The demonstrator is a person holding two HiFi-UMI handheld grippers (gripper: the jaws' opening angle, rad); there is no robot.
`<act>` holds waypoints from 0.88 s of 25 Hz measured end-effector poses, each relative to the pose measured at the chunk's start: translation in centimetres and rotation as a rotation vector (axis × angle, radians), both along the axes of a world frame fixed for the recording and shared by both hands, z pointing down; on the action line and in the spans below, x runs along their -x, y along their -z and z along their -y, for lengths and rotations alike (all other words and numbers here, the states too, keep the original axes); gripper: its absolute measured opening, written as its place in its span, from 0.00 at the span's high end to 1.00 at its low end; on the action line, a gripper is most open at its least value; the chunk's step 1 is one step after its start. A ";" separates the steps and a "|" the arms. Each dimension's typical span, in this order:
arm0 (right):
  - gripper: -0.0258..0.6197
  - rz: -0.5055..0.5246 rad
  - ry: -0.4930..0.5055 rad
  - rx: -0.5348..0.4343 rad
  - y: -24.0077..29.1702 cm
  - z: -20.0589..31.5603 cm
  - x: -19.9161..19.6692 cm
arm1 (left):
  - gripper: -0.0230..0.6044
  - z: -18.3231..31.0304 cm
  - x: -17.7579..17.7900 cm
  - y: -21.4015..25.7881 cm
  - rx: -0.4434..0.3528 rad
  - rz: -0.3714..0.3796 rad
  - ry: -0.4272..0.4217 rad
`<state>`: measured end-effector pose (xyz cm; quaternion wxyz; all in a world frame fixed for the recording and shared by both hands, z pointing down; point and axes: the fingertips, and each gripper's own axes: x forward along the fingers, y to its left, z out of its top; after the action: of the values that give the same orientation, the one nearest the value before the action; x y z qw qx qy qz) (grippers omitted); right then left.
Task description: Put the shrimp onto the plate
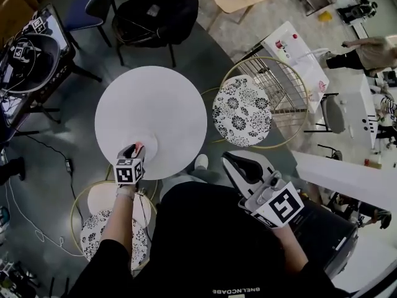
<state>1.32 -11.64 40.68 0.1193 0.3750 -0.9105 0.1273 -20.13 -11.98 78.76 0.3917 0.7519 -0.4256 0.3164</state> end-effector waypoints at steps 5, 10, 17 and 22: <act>0.93 -0.006 -0.011 0.007 -0.2 0.0 -0.1 | 0.72 0.1 -0.1 -0.8 0.017 0.018 -0.019; 0.93 -0.009 -0.013 0.008 -0.3 0.1 -0.1 | 0.72 0.2 -0.1 -1.2 0.019 0.034 -0.033; 0.93 -0.005 -0.018 0.005 -0.2 -0.1 -0.4 | 0.70 -0.1 -0.1 -1.3 0.023 0.042 -0.041; 0.93 0.000 -0.008 0.001 -0.1 -0.3 0.0 | 0.67 -0.1 -0.1 -0.3 0.001 0.026 -0.043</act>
<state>1.37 -11.31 40.77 0.1191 0.3786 -0.9088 0.1282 -20.02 -11.90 79.06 0.3796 0.7564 -0.4142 0.3349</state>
